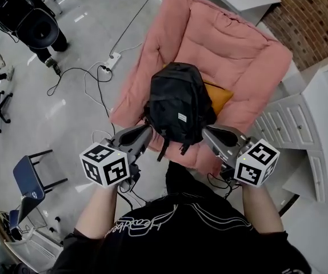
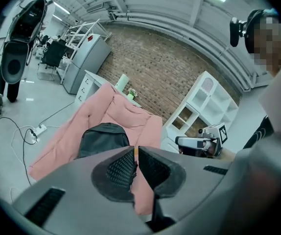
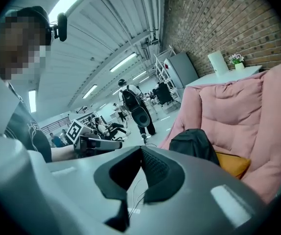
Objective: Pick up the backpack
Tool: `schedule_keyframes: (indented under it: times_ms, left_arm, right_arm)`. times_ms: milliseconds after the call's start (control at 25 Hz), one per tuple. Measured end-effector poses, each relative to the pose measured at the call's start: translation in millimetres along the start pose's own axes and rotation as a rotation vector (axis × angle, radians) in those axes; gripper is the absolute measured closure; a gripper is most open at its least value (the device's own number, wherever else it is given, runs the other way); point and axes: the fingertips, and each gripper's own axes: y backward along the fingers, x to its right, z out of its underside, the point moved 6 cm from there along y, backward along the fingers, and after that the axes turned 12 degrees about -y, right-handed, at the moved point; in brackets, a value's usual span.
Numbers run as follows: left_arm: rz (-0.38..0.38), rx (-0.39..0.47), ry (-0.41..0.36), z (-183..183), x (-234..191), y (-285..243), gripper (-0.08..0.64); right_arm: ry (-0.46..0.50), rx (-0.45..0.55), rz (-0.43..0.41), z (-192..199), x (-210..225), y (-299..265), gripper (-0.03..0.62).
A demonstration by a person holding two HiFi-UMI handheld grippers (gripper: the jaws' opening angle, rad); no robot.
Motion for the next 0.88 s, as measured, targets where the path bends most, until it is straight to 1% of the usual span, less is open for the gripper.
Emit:
schedule_keyframes:
  times_ms: [80,120,160,320,560,760,880]
  left_arm:
    - [-0.013,-0.014,0.014,4,-13,-9,0.554]
    - [-0.018,-0.019,0.019,6,-20,-15,0.541]
    - [-0.022,-0.025,0.024,8,-27,-20,0.535]
    - [-0.042,-0.059,0.053,21,-48,-35,0.494]
    - [-0.069,-0.132,0.117,49,-83,-63,0.439]
    - [-0.075,-0.193,0.127,69,-109,-88,0.405]
    - [-0.072,-0.227,0.131,78,-124,-102,0.39]
  right_arm:
    - [-0.017,-0.008,0.007,0,13,-6,0.584]
    - [-0.024,-0.015,0.009,0,20,-10,0.583]
    - [-0.031,-0.023,0.009,1,27,-14,0.522]
    - [-0.05,-0.052,0.042,4,47,-25,0.506]
    - [-0.059,-0.086,0.076,14,79,-46,0.443]
    - [-0.086,-0.14,0.109,27,104,-62,0.399]
    - [-0.077,-0.17,0.133,33,119,-72,0.391]
